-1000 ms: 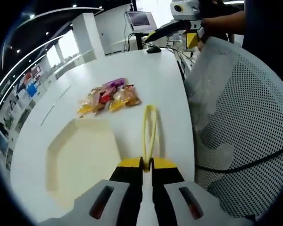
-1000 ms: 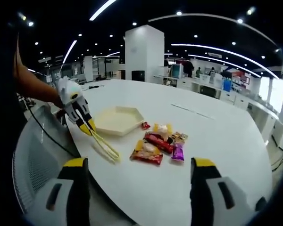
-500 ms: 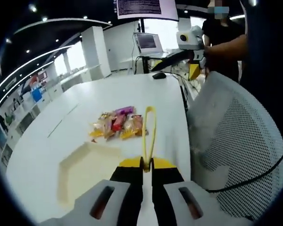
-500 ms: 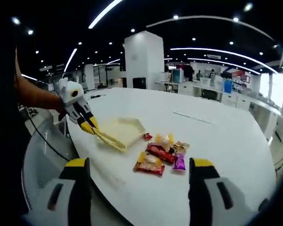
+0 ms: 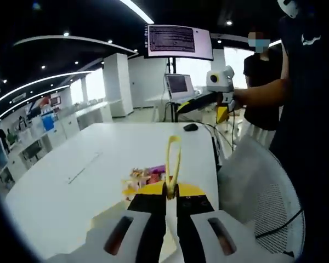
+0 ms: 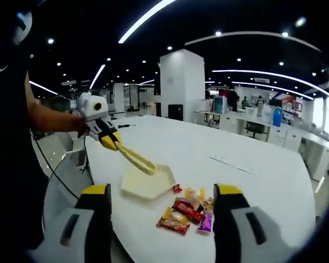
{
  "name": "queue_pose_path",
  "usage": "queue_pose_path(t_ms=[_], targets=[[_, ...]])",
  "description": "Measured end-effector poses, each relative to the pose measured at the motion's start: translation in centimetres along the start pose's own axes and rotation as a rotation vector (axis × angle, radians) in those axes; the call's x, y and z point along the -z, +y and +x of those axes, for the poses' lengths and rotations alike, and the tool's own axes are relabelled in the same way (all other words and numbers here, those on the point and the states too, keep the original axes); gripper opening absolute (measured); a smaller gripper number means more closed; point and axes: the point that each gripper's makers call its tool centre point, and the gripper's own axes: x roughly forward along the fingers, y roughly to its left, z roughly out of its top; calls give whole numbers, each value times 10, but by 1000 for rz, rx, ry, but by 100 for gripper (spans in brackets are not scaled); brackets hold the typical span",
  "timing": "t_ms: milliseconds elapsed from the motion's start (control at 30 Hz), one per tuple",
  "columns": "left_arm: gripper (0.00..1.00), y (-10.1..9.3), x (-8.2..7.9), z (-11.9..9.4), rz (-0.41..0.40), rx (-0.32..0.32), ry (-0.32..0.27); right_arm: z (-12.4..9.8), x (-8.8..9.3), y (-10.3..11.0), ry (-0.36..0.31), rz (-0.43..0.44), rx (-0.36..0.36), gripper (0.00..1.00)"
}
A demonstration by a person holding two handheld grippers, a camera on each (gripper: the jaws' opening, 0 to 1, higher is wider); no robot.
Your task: Place the target food into the container with the food tongs after gripping and lifting it, then release it inside without dropping or visibly crushing the food.
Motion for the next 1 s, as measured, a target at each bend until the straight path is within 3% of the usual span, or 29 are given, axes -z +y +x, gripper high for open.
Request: queue_pose_path(t_ms=[167, 300, 367, 500, 600, 767, 867, 1000], targets=[[0, 1, -18, -11, 11, -3, -39, 5, -28, 3, -74, 30, -52, 71], [0, -3, -32, -10, 10, -12, -87, 22, -18, 12, -41, 35, -89, 70], [0, -6, -38, -9, 11, -8, -98, 32, -19, 28, -50, 46, -143, 69], [0, -12, -63, -12, -24, 23, -196, 42, -23, 34, -67, 63, -172, 68], [0, -13, -84, -20, -66, 49, -286, 43, -41, 37, -115, 90, -207, 66], [0, -19, -110, -29, -99, 89, -380, 38, -85, 49, -222, 114, -289, 57], [0, -24, -121, -33, -104, 110, -411, 35, -104, 58, -257, 114, -347, 49], [0, -30, -130, -35, -106, 133, -438, 36, -116, 70, -275, 106, -401, 40]])
